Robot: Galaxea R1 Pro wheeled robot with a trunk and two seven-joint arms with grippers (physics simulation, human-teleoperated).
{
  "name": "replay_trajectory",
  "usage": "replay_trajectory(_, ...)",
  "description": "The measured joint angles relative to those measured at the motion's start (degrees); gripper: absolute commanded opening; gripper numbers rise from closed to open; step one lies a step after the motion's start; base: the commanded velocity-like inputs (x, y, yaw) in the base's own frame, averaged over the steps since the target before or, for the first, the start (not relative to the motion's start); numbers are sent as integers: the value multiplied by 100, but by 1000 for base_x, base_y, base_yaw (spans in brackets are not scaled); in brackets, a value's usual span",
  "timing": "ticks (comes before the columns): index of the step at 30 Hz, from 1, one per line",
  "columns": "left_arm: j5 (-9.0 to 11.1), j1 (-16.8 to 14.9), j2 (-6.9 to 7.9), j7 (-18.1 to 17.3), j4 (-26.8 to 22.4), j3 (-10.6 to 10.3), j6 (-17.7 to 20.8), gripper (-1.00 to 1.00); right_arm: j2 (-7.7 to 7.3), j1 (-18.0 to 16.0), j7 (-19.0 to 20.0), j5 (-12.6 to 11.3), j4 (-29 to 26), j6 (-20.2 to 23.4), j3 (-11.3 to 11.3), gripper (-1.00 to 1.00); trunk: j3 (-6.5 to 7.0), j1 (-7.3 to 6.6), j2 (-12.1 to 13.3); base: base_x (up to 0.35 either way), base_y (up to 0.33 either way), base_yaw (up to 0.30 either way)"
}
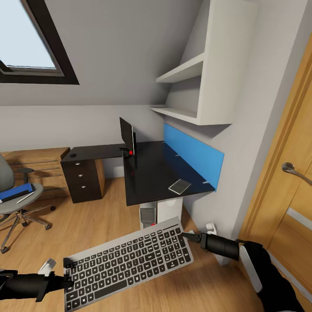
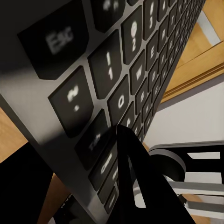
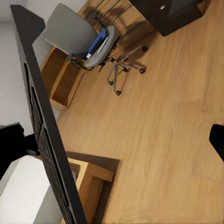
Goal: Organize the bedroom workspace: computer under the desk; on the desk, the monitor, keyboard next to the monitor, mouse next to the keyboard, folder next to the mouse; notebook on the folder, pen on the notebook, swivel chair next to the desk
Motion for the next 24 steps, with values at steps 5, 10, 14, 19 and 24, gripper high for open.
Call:
replay_trajectory(5,0,0,-3,16,-4,-1,4,-100,4,-222,-280,-21,3,622,113,100,0,0,0,0,0,0)
replay_trajectory(10,0,0,-6,32,-12,-1,11,-100,77,-276,-512,-26,1,942,144,100,0,0,0,0,0,0)
replay_trajectory(14,-2,0,-8,37,-16,-2,14,-100,106,-287,-639,-36,3,1065,340,100,0,0,0,0,0,0)
replay_trajectory(19,-7,1,-4,38,-17,-2,12,-100,105,-295,-656,-22,9,1115,813,100,0,0,0,0,0,0)
replay_trajectory(24,-36,4,12,49,-8,-19,24,-100,82,-306,-636,117,62,1064,1209,100,0,0,0,0,0,0)
